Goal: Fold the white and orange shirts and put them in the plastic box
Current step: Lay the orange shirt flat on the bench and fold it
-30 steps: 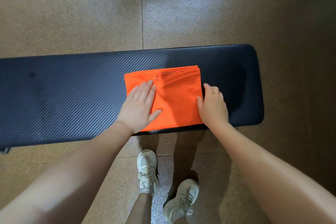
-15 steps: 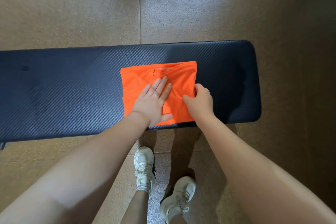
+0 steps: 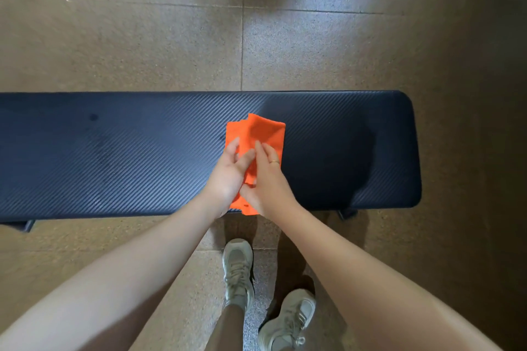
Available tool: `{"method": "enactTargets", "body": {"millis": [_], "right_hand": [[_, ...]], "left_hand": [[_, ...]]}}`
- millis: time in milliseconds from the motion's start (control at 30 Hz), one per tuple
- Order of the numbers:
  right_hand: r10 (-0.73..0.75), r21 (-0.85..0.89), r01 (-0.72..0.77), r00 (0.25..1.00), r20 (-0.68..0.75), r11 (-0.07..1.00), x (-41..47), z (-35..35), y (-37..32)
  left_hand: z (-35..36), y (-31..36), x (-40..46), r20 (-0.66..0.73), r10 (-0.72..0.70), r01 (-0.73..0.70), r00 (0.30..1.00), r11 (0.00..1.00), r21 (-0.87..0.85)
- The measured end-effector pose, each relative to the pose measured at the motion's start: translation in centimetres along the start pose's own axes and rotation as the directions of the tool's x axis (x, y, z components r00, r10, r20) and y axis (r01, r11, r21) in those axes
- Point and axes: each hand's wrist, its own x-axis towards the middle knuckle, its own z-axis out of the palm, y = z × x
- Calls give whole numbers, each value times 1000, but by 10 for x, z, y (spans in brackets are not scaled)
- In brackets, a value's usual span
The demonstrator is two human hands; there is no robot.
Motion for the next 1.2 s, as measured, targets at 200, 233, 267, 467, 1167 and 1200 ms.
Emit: {"method": "enactTargets", "body": {"millis": [200,233,267,467,1167,1200], "right_hand": [[-175,-120,162,979,-105,979,0,3,8],[-217,-228,177,962,-165,957,1,1,12],[-253,-321,184,949,-190,929,3,-1,16],[-275,-614,245,960,47,751,5,17,42],[-135,-625,-1,976,-171,781,56,8,63],[-122,-617,1,980,-155,787,48,12,65]], "left_hand": [[-21,-20,16,-134,78,-51,988,979,196],[-23,-22,17,-151,127,-71,980,941,332],[-27,-25,21,-163,187,-90,969,876,474],[-38,-25,39,-96,360,-85,928,457,886],[-71,-45,51,285,235,-347,929,287,893],[-70,-44,48,271,235,-336,934,308,890]]}}
